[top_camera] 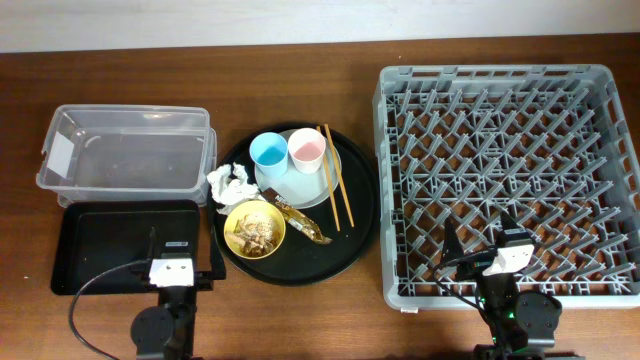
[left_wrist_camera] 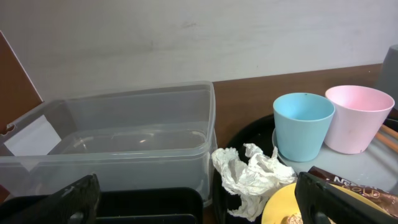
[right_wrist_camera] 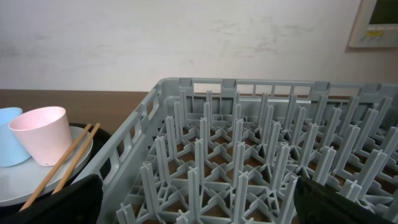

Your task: Sort waste into correct bins and load items into the dishwasher rack

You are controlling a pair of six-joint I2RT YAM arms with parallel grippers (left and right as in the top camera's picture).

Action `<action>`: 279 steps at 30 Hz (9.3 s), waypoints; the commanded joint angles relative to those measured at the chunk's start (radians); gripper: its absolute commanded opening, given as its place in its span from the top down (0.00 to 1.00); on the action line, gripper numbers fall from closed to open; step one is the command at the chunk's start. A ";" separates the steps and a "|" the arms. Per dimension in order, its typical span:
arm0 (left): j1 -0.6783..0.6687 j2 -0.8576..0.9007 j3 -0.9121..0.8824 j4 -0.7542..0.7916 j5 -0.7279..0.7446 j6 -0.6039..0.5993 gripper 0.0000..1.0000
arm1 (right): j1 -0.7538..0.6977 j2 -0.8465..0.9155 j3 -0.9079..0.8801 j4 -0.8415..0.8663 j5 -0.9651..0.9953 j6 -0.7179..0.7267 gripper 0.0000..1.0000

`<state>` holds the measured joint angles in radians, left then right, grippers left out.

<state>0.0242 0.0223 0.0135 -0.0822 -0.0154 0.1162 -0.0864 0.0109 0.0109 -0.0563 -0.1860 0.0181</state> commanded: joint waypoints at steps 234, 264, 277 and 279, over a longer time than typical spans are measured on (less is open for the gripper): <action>0.012 1.195 1.363 -0.980 0.208 -0.510 0.23 | -0.006 -0.005 -0.005 -0.004 -0.013 -0.003 0.02; -0.548 1.392 1.183 -0.849 -0.008 -0.494 0.22 | -0.006 -0.005 -0.005 -0.004 -0.013 -0.003 0.02; -0.628 1.490 1.101 -0.669 0.044 -0.679 0.27 | -0.006 -0.005 -0.005 -0.004 -0.013 -0.003 0.02; -0.655 1.521 1.101 -0.666 0.026 -0.741 0.27 | -0.006 -0.005 -0.005 -0.004 -0.013 -0.003 0.02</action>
<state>-0.5983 1.5013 1.1271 -0.7547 0.0563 -0.5453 -0.0864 0.0120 0.0109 -0.0559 -0.1864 0.0177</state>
